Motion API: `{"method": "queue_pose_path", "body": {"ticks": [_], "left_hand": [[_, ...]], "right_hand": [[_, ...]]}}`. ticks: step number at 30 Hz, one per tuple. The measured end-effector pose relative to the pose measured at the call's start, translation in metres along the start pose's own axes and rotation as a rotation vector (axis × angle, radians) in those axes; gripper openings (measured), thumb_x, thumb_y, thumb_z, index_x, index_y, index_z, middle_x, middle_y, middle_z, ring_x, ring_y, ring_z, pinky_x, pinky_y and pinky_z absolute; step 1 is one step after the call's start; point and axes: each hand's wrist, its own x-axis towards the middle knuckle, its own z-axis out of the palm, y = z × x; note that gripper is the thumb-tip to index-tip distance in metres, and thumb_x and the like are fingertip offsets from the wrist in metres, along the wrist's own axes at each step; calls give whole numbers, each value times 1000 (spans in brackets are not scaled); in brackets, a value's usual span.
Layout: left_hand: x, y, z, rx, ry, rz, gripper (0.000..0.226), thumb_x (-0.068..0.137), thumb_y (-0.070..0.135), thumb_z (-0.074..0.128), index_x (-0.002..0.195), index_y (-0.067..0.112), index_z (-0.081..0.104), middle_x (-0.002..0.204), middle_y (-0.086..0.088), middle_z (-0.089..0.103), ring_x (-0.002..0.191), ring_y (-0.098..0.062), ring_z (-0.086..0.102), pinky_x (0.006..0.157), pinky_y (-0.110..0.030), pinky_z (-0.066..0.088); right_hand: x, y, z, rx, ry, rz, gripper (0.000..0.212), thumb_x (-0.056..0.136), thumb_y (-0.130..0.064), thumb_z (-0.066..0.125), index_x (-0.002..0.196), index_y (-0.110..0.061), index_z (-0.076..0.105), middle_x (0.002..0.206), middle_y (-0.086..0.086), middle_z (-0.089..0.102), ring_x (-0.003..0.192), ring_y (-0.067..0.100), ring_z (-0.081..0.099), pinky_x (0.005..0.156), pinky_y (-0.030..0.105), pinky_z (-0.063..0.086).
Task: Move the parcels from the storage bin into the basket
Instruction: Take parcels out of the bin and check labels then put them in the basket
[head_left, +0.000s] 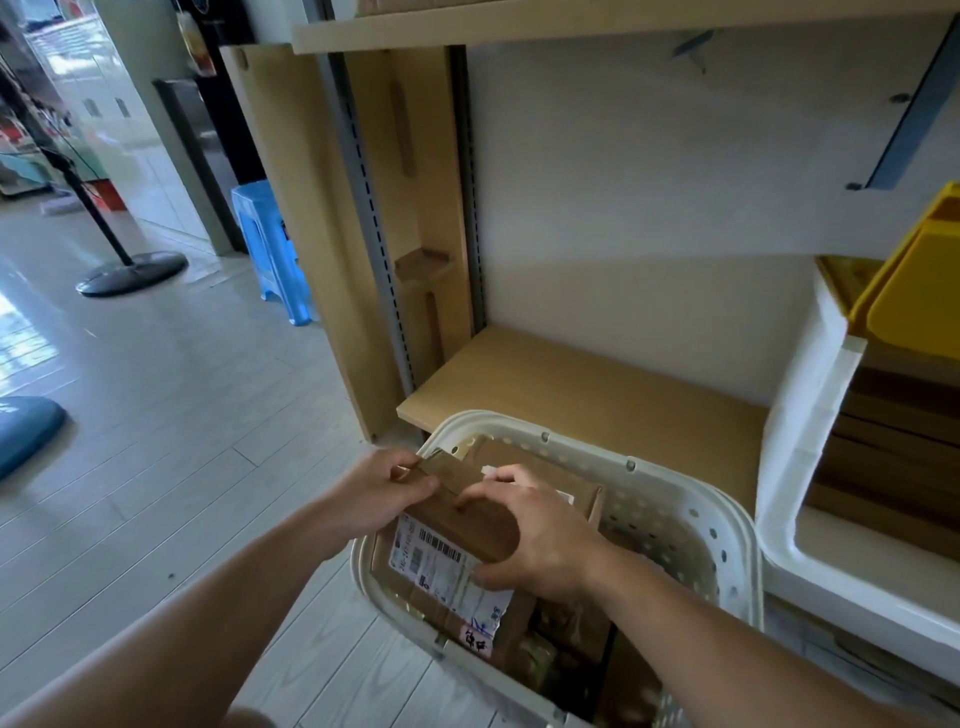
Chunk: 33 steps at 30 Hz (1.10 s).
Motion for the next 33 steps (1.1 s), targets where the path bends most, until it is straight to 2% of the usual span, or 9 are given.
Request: {"method": "queue_pose_path", "body": {"ticks": [3, 5, 11, 18, 22, 25, 27, 30, 33], "left_hand": [[3, 1, 3, 13, -18, -2, 19, 95, 32, 67, 111, 22, 67, 102, -4, 71, 90, -19, 74, 83, -37, 61], [3, 0, 3, 32, -59, -15, 28, 94, 34, 69, 118, 22, 63, 110, -3, 68, 96, -20, 71, 82, -35, 61], [3, -16, 2, 171, -235, -90, 44, 86, 22, 79, 122, 19, 54, 118, -5, 61, 103, -22, 67, 84, -38, 62], [11, -26, 3, 380, -204, -53, 43, 86, 19, 77, 121, 18, 52, 111, 1, 54, 101, -18, 60, 82, -35, 61], [17, -32, 5, 459, -162, -22, 33, 85, 20, 77, 107, 22, 52, 108, -1, 56, 97, -17, 59, 86, -35, 58], [20, -33, 11, 471, -177, -4, 34, 83, 25, 80, 103, 23, 52, 103, 1, 57, 95, -17, 59, 72, -26, 54], [22, -31, 17, 514, -187, 16, 34, 84, 27, 79, 103, 23, 52, 102, 1, 58, 95, -17, 60, 69, -21, 49], [29, -30, 23, 541, -164, 40, 34, 81, 30, 81, 100, 24, 54, 99, 2, 60, 90, -16, 60, 70, -22, 49], [32, -30, 23, 526, -162, 48, 35, 75, 29, 87, 99, 23, 62, 100, 1, 67, 94, -17, 66, 79, -27, 58]], "right_hand": [[-2, -1, -2, -50, -33, 10, 74, 68, -38, 84, 130, -52, 46, 135, -19, 26, 121, 15, 47, 91, 35, 59], [-5, -3, -5, -115, -56, 8, 76, 68, -39, 85, 131, -51, 44, 134, -15, 25, 118, 16, 45, 91, 36, 58], [-14, -7, 19, -439, -54, -49, 80, 70, -55, 79, 136, -44, 36, 144, -1, 19, 125, 26, 34, 107, 48, 37], [-5, 2, 50, -417, 43, -63, 79, 70, -66, 71, 137, -42, 38, 147, 0, 22, 129, 26, 31, 107, 48, 34], [-7, 7, 53, -396, 57, -71, 77, 72, -66, 71, 138, -42, 38, 151, 1, 20, 134, 27, 27, 110, 47, 32], [-8, 14, 59, -344, 9, -42, 75, 74, -66, 71, 136, -44, 34, 153, -1, 19, 135, 26, 25, 112, 46, 30], [-4, 19, 65, -313, -14, -13, 76, 76, -68, 69, 138, -44, 32, 155, 0, 19, 138, 26, 23, 115, 45, 27], [3, 25, 75, -314, -16, -16, 78, 81, -70, 63, 145, -46, 27, 162, 0, 14, 147, 27, 14, 119, 49, 19], [8, 30, 78, -307, -12, -51, 79, 83, -68, 59, 148, -54, 16, 166, -5, 6, 154, 23, -4, 119, 56, 10]]}}
